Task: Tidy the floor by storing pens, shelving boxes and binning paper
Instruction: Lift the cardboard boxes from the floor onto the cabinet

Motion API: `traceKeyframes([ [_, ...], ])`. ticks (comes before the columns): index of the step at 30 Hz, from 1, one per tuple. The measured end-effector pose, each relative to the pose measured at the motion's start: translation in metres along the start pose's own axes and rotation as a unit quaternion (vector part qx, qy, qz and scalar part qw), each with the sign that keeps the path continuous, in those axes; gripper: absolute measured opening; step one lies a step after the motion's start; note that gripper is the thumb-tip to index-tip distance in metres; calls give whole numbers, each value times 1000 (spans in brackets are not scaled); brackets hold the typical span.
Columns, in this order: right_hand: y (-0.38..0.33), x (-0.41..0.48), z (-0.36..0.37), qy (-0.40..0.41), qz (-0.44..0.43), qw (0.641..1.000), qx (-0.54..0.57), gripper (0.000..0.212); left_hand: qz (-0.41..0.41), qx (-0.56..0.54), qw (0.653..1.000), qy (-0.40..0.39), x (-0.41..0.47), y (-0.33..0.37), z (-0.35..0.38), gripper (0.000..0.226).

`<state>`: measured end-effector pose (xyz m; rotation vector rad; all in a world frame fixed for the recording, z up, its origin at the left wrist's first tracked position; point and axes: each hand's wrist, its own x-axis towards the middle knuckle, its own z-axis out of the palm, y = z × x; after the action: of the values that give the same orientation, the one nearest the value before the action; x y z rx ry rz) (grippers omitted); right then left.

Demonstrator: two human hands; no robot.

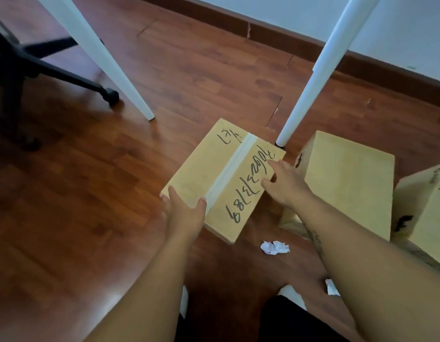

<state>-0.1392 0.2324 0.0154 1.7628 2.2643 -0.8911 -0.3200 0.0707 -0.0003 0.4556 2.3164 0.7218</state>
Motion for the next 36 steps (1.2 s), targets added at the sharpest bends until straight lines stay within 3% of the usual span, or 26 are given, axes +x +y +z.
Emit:
traceKeyframes([
  [5, -13, 42, 10, 0, 9, 1000, -29, 67, -76, -165, 983, 14, 17, -12, 21, 113],
  [8, -20, 69, 12, 11, 2, 999, -52, 71, -111, -195, 974, -4, 22, -20, 32, 114],
  [10, -23, 84, 11, 14, -9, 997, -75, 74, -119, -205, 971, -3, 23, -24, 35, 106],
  [15, -31, 124, 6, -16, 7, 997, -80, 77, -141, -228, 963, 1, 32, -28, 40, 55],
  [21, -29, 142, 12, -15, 51, 998, -13, 73, -142, -251, 957, -28, 47, -44, 40, 45],
  [24, -23, 135, 14, -15, 70, 997, 0, 70, -119, -266, 957, -3, 54, -42, 33, 40],
  [28, -15, 115, 26, -52, 101, 986, 125, 69, -100, -262, 959, 49, 71, -41, 16, 30],
  [31, -14, 95, 41, -43, 126, 956, 263, 55, -103, -277, 953, 58, 77, -44, 7, 22],
  [36, -17, 69, 46, -35, 153, 912, 380, 33, -80, -281, 954, 68, 73, -42, -8, 34],
])
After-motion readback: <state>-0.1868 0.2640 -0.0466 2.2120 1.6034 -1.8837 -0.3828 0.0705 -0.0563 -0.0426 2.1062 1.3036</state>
